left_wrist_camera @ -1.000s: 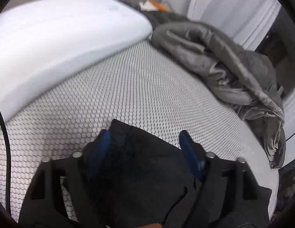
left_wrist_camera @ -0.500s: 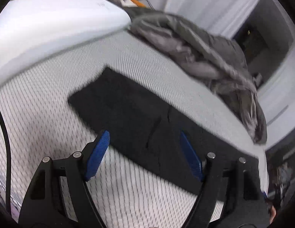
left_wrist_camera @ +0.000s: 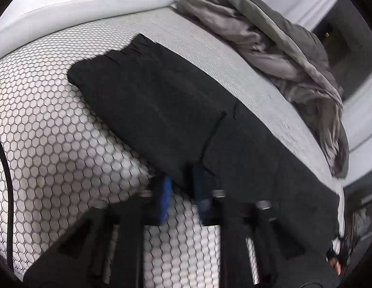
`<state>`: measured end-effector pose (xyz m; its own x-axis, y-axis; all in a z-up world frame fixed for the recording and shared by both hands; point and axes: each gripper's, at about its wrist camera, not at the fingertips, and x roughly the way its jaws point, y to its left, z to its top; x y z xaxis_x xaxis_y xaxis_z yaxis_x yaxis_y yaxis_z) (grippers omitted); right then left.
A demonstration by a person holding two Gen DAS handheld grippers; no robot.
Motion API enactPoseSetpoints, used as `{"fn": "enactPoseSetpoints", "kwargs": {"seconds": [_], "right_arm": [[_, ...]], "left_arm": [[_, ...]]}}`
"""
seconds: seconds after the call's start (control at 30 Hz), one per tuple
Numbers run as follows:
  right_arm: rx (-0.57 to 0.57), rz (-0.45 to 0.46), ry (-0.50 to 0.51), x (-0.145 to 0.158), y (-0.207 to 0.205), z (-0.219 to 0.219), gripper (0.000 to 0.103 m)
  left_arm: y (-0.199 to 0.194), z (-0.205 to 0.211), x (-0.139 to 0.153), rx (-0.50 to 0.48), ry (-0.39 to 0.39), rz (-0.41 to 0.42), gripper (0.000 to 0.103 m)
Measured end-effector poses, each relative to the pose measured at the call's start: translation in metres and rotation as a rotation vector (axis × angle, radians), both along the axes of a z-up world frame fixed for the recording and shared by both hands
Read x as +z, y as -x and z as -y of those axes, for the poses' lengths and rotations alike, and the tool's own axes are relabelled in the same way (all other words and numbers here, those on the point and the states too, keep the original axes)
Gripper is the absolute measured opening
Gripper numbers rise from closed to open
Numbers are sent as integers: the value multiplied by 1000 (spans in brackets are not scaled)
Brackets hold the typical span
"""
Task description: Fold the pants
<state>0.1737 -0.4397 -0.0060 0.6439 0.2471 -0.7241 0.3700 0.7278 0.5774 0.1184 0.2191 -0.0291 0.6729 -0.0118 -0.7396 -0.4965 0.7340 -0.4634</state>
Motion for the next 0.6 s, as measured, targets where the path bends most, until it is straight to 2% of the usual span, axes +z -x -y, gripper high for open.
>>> {"fn": "enactPoseSetpoints", "kwargs": {"seconds": [0.03,0.07,0.13,0.23,0.3,0.37,0.43,0.53,0.6], "right_arm": [[-48,1,20,-3,1,9,22],[-85,-6,32,-6,3,18,9],[-120,7,-37,-13,7,34,8],[-111,61,28,2,12,32,8],[-83,22,36,4,9,31,16],[-83,-1,-2,-2,8,33,33],[-85,-19,-51,-8,9,35,36],[-77,-24,-58,-10,9,38,40],[-133,2,-99,-14,8,43,40]], "left_arm": [[2,-1,2,16,-1,15,4],[6,-2,8,36,-12,42,3],[13,0,20,53,-62,76,3],[8,-1,26,47,-94,42,3],[4,-3,19,61,-75,10,3],[5,-4,14,65,-59,-5,3],[0,-5,10,67,-42,-9,3],[1,-10,12,80,-37,12,3],[-2,-13,13,98,-59,8,3]]}}
